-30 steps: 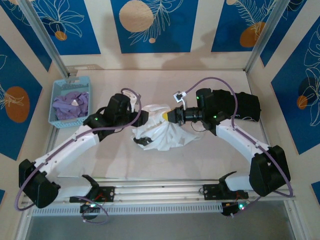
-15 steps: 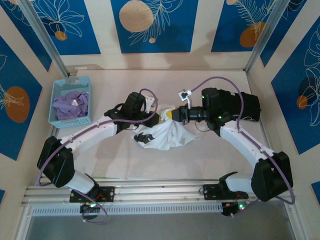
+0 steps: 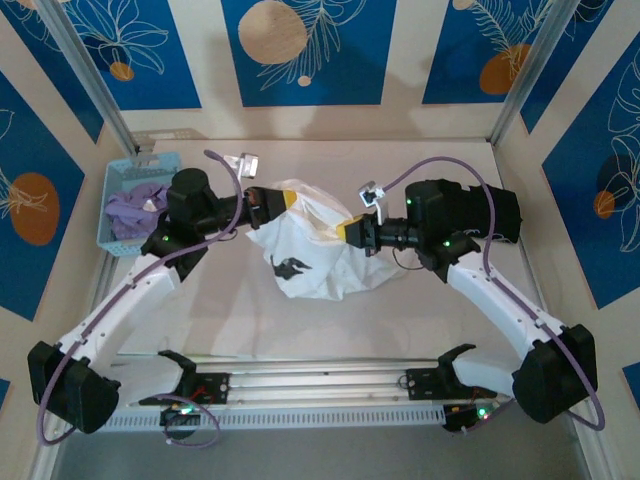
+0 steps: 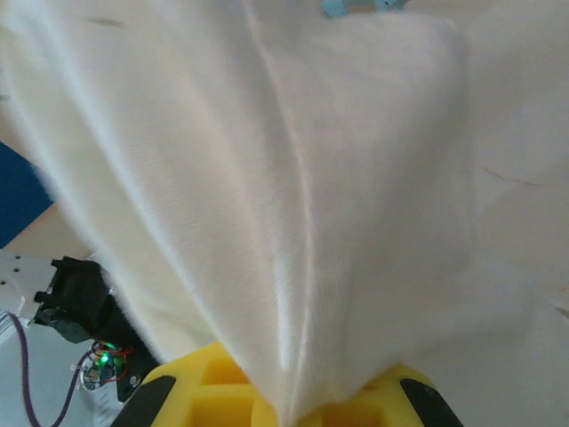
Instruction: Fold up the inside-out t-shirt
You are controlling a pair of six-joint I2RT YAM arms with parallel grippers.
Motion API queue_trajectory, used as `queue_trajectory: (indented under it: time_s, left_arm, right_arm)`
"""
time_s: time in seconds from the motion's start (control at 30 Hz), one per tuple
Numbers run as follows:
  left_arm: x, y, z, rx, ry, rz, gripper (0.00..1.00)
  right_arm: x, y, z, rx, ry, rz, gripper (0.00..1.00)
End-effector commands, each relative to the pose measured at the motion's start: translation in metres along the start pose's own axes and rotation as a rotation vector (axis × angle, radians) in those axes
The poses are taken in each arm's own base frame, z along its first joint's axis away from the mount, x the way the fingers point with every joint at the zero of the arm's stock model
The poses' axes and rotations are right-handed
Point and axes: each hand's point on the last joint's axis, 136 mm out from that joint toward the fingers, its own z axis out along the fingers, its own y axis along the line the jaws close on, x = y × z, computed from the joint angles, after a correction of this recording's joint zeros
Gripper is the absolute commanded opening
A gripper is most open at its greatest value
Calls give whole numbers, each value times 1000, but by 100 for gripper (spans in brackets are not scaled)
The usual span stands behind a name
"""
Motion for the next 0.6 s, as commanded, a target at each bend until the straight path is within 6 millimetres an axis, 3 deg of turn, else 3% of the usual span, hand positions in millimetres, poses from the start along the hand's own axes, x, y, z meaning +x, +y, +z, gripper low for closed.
queue_trajectory:
  time_s: [0.0,0.13,0.33,0.47,0.57]
  left_arm:
    - [-8,-29,-6,148,-9,-16,0]
    - [-2,-20,-6,101,6,8,0]
    - [3,-11,-3,72,27,8,0]
    - [6,-8,-2,67,40,6,0]
    - [6,-6,-2,60,48,5,0]
  right_arm:
    - [3,-33,5,209,59,68,9]
    - [5,-48,-7,384,113,42,22]
    - [-5,-5,-16,303,33,-284,43]
    - [-16,8,-13,269,-4,-379,58]
    - [-26,15,-7,260,-22,-432,60]
